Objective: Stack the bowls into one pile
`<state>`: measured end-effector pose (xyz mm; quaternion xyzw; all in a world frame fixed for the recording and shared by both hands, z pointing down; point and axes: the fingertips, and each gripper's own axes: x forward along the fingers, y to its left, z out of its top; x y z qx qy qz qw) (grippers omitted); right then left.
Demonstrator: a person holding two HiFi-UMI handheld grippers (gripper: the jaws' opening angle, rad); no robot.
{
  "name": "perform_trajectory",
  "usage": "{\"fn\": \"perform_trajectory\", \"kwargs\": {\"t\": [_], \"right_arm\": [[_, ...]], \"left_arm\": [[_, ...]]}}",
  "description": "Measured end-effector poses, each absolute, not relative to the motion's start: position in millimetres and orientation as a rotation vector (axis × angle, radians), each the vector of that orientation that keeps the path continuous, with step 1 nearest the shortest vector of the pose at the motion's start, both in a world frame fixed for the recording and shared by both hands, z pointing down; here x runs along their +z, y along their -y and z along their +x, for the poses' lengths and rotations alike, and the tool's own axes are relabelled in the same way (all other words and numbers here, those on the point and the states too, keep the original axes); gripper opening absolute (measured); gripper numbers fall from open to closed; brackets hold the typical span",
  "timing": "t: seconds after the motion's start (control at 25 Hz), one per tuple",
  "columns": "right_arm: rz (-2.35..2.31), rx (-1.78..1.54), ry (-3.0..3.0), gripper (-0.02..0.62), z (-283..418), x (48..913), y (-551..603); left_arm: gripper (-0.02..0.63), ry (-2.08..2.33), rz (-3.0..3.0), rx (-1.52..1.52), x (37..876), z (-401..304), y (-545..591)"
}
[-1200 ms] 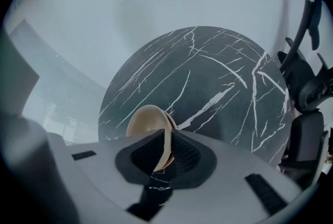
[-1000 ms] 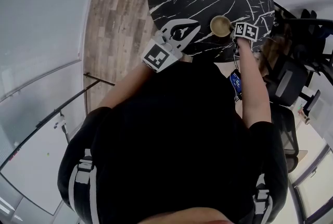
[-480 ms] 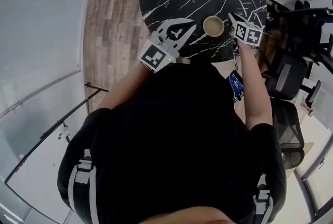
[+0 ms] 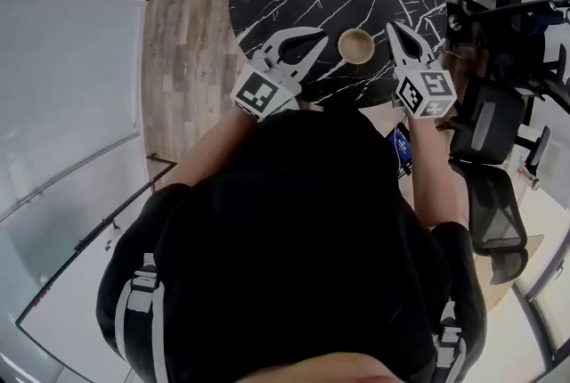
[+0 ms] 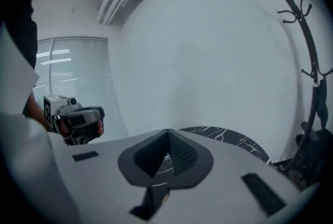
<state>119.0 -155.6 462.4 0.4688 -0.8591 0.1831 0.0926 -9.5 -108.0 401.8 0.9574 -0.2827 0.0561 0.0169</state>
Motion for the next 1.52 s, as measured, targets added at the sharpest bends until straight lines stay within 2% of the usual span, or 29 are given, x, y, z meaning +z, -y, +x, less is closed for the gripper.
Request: {"fn": "perform_trajectory", "kwargs": {"t": [0.4,1.52], "right_arm": [[1.438,0.283,2.654,0.000,104.9,398.4,110.0],[1.396,0.231,2.699,-0.003,88.9,389.7,97.0]], "left_arm": [[0.003,0.805,2.994,0.176,401.2,10.0,103.5],[0.003,0.752,3.018,0.141,394.8,20.0,108.6]]}}
